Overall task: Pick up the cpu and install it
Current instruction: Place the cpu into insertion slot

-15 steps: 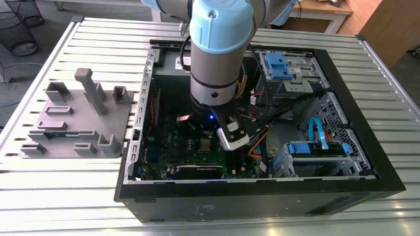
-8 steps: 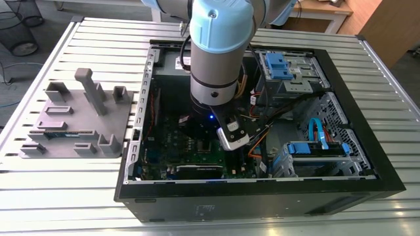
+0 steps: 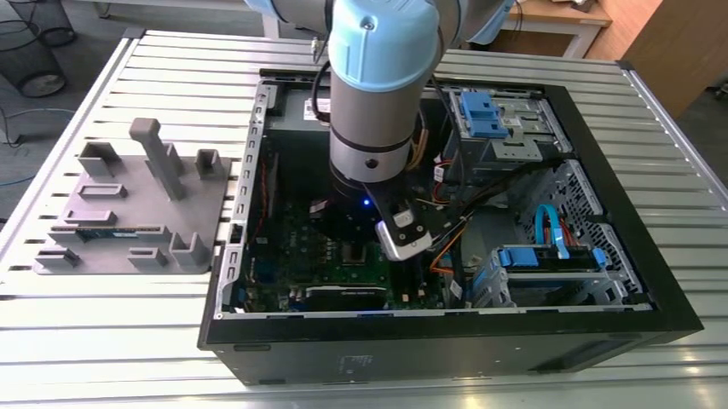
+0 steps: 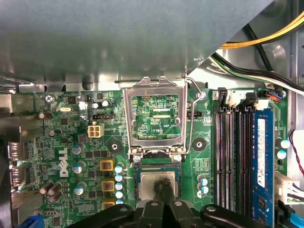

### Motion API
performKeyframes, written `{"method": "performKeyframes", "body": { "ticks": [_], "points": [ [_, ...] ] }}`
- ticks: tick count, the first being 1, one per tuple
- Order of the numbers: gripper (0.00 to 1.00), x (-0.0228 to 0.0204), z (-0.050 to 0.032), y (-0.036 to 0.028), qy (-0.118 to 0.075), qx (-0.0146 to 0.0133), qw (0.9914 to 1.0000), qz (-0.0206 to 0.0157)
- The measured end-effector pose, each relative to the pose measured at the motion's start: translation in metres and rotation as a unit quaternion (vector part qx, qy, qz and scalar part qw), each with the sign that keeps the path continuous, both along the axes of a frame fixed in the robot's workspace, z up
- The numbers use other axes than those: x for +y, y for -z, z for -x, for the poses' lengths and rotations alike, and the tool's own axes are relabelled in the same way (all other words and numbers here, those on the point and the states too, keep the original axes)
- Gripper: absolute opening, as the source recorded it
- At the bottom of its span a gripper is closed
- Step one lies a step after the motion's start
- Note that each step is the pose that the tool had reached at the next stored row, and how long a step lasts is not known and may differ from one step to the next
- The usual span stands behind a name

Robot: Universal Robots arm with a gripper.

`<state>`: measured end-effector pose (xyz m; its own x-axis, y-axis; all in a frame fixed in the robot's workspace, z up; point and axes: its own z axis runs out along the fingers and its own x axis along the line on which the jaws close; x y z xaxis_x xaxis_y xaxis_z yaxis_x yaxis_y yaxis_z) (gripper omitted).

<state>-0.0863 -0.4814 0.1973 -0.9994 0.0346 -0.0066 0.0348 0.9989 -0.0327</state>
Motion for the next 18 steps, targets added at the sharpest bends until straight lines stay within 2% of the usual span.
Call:
{"method": "performKeyframes", "body": {
  "ticks": [18],
  "points": [
    [0.11,0.0000,0.0023,0.0038,0.000,-0.0007,1.00000,0.0000]
  ]
}}
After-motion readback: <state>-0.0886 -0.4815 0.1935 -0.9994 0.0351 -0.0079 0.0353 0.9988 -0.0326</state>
